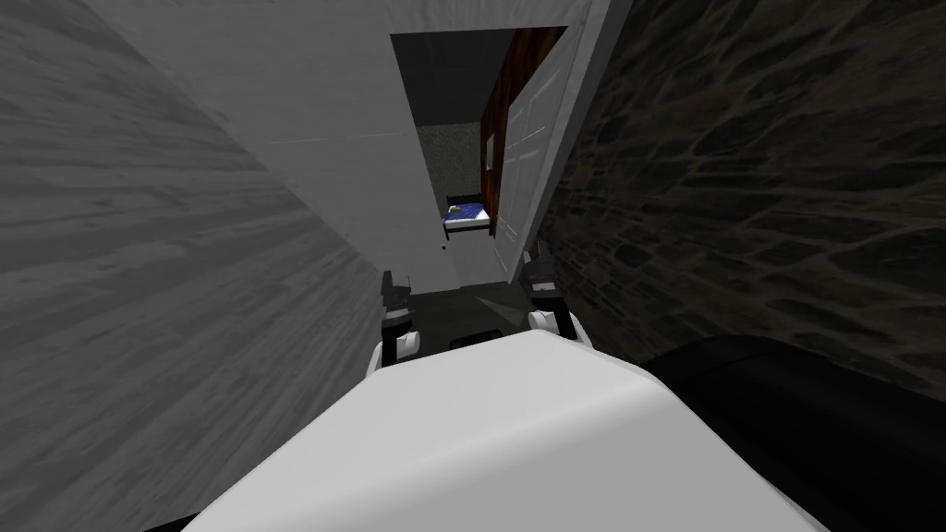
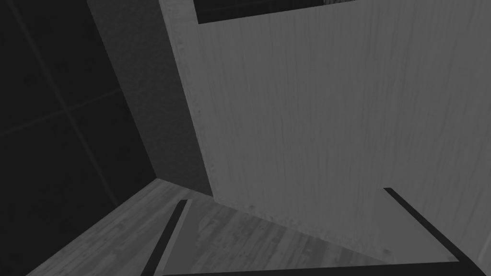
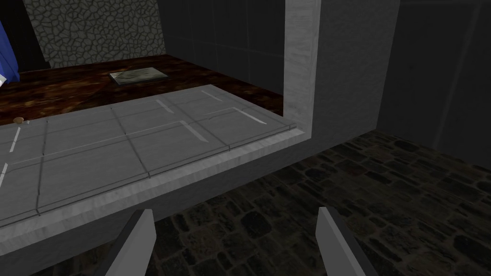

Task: Push the door open

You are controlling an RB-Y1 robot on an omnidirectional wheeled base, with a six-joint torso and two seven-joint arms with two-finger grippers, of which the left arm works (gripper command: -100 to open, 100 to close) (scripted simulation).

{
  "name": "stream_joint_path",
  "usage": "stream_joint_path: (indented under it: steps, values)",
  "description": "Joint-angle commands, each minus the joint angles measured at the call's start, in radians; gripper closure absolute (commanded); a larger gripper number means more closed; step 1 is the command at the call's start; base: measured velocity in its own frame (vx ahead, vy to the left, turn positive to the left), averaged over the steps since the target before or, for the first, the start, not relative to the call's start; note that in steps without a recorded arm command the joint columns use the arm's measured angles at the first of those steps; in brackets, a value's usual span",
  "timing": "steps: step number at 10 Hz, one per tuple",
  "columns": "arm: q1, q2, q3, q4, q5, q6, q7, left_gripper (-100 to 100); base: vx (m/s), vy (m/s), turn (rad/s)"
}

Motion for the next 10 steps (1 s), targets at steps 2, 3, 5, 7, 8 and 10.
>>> stream_joint_path:
  steps: [2, 3, 5, 7, 8, 10]
  values:
    - [-0.020, 0.006, -0.001, 0.062, -0.016, -0.015, 0.004, -100, 0.104, 0.002, 0.042]
    - [-0.028, 0.007, -0.001, 0.087, -0.022, -0.020, 0.005, -100, 0.101, 0.004, 0.036]
    - [-0.047, 0.010, -0.001, 0.138, -0.035, -0.030, 0.008, -100, 0.094, -0.008, 0.048]
    - [-0.065, 0.012, -0.001, 0.189, -0.048, -0.039, 0.011, -100, 0.098, -0.008, 0.040]
    - [-0.074, 0.013, -0.001, 0.214, -0.055, -0.044, 0.012, -100, 0.106, -0.016, 0.055]
    - [-0.093, 0.014, -0.001, 0.267, -0.068, -0.054, 0.015, -100, 0.094, -0.001, 0.040]
